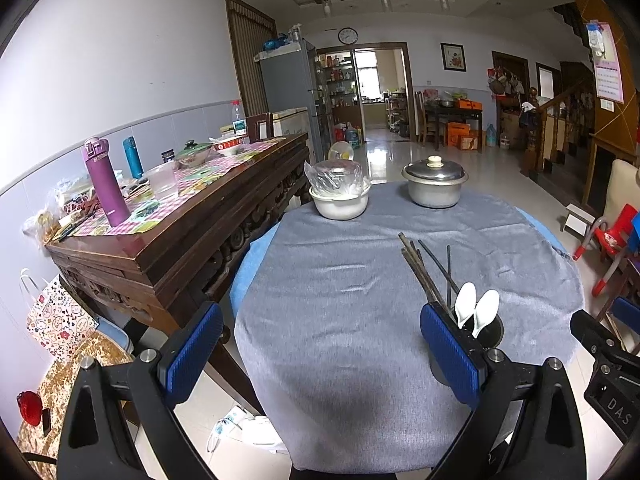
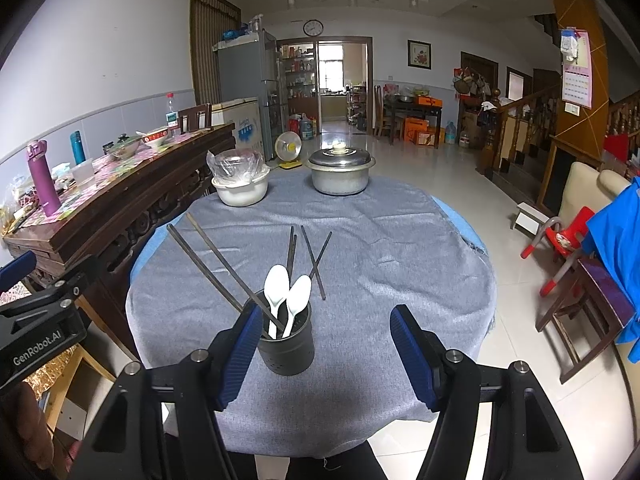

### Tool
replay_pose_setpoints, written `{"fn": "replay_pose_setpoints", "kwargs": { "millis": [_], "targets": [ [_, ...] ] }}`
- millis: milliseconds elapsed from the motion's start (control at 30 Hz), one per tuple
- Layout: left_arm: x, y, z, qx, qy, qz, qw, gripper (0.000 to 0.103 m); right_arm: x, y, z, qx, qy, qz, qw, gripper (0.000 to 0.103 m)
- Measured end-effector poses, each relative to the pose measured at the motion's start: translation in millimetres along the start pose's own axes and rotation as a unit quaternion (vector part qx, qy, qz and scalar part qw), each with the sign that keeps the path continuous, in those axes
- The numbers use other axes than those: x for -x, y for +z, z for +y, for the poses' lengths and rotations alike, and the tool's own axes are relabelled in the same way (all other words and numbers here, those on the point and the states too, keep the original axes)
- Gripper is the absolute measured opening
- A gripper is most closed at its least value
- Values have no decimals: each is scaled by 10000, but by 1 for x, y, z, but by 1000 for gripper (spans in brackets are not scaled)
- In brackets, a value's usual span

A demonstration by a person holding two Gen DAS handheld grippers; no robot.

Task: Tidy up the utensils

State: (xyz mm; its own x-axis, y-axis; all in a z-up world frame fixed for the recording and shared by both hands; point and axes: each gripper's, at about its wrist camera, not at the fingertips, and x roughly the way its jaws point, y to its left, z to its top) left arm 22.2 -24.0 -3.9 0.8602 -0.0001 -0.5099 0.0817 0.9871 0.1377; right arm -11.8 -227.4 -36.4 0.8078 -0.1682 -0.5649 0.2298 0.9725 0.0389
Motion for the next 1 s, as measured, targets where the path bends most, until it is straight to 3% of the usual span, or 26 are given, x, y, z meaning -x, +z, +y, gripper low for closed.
{"fn": "replay_pose_setpoints", "kwargs": {
  "millis": [600,767,1000],
  "targets": [
    [-9,-3,1,58,18,65,10000,99,-4,-1,-1,-1,-40,12,10000,70],
    [-26,-2,11,176,98,179,9996,99,-13,2,-7,27,-50,60,10000,70],
    [-77,6,48,539,132,577,9968,99,-43,29,-44,-468,387,287,9977,70]
  ]
}}
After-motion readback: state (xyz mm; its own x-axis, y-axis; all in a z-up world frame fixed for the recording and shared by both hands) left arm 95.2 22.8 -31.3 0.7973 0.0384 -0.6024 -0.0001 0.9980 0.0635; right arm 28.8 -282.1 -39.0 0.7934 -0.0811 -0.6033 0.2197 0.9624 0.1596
